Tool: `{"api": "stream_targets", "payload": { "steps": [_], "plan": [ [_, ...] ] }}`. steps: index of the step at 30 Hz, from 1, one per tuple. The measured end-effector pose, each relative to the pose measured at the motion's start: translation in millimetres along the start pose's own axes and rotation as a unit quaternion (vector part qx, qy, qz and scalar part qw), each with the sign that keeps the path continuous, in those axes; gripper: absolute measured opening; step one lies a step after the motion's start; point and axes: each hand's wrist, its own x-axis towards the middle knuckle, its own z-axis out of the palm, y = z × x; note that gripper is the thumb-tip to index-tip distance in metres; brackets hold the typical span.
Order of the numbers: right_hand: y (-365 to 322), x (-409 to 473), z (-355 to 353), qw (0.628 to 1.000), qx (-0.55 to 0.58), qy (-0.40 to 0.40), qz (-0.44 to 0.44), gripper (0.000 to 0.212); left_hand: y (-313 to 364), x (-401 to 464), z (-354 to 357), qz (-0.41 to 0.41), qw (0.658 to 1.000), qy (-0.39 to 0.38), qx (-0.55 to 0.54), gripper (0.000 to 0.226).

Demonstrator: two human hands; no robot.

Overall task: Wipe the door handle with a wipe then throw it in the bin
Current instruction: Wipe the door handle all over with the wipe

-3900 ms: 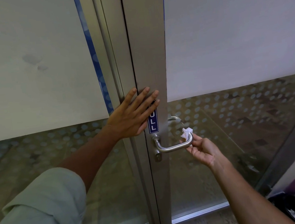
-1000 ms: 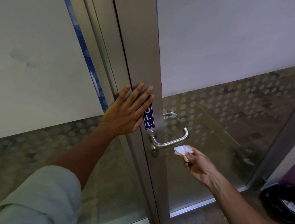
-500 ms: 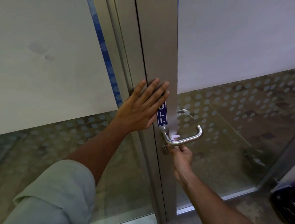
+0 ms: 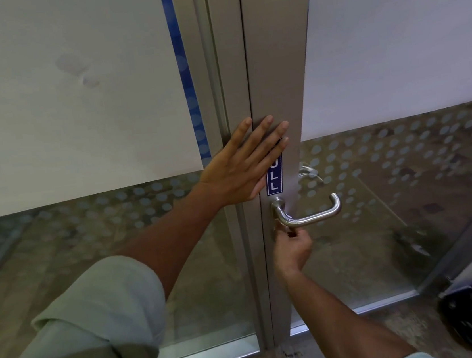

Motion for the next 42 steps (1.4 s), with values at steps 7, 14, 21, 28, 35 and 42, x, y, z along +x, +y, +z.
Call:
{"api": "stream_targets", "payload": {
  "steps": [7, 14, 21, 28, 35, 42],
  "plan": [
    [1.6, -1.0, -17.6, 0.989, -0.132, -0.055, -0.043, 0.016, 0.7, -0.2, -1.9, -0.001, 1.0, 0.001, 0.006, 0.081],
    [-6.6, -3.4, -10.7, 0.979, -0.191, 0.024, -0.074, 0.025, 0.9, -1.0, -0.4, 0.002, 1.0, 0.001, 0.008, 0.083],
    [-12.4, -0.8, -27.1, 0.859, -0.415, -0.134, -0.267, 0.018, 2.1, -1.9, 1.9, -0.003, 1.0, 0.001, 0.001, 0.084],
    [21.9, 12.0, -83.2, 0.963, -0.191, -0.178, -0.066, 0.012, 1.6, -3.5, 5.7, -0.008, 1.0, -0.01, -0.009, 0.088],
    [27.3, 31.0, -139.4, 0.982, -0.084, -0.164, -0.032, 0.033, 0.1, -3.0, 1.6, -0.008, 0.999, -0.028, -0.027, 0.088],
    [8.9, 46.6, -169.2, 0.984, -0.074, -0.144, -0.075, 0.029, 33.0, 2.0, -17.3, -0.114, 0.985, -0.078, -0.107, 0.092]
  ]
}}
